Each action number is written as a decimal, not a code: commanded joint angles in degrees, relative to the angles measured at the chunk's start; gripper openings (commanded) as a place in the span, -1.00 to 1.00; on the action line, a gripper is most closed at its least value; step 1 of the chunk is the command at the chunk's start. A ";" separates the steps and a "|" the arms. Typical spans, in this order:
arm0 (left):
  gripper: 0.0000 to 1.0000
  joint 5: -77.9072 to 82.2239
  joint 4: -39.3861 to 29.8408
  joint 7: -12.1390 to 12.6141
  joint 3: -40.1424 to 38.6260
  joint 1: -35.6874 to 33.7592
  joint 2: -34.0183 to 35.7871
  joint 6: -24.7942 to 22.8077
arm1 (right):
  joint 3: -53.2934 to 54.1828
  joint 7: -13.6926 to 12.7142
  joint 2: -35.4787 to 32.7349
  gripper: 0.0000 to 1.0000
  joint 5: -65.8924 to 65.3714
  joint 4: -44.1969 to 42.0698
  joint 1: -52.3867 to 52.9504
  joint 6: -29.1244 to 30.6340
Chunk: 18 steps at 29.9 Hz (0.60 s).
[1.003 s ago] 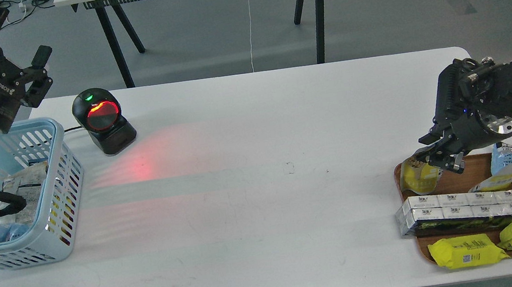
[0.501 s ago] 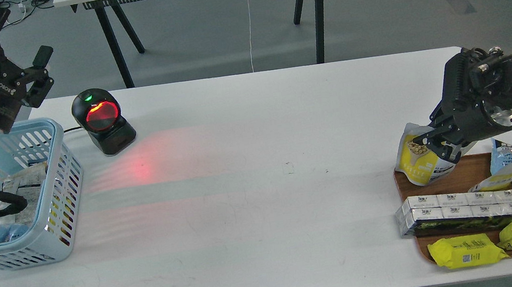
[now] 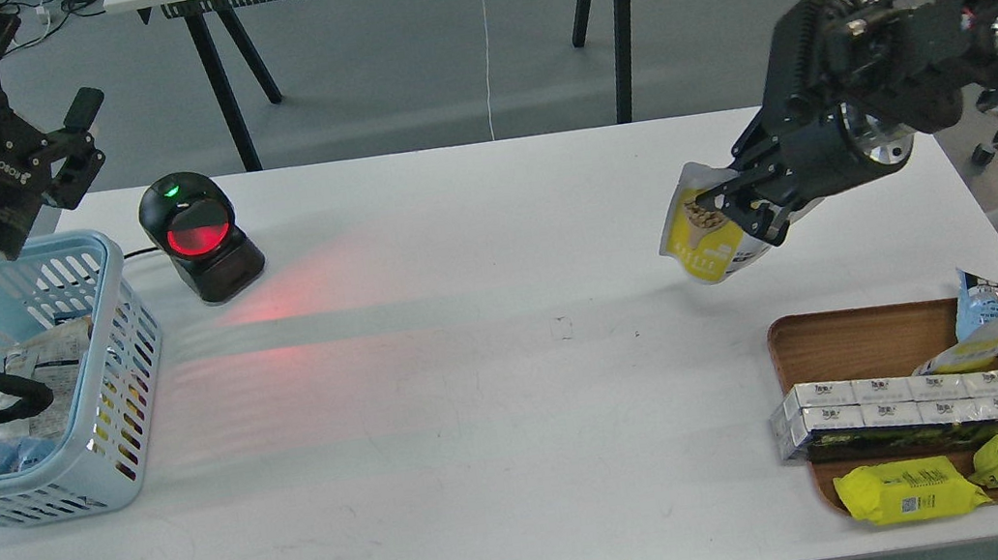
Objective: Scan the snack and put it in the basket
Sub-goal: 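Lift the yellow packet and carry it to the table center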
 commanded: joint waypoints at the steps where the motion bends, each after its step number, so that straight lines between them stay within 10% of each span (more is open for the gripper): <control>1: 1.00 0.00 0.01 0.00 -0.07 -0.12 0.18 0.00 | 0.64 0.00 9.62 -1.00 0.84 -3.47 0.49 1.85; 11: 1.00 0.00 0.01 0.00 -0.07 -0.03 0.09 0.00 | 0.37 0.00 35.83 -1.00 0.66 -21.14 0.23 1.33; 18: 1.00 0.00 0.01 0.00 -0.07 0.06 0.35 0.00 | 0.11 0.00 39.71 -1.00 0.66 -23.78 -0.13 1.50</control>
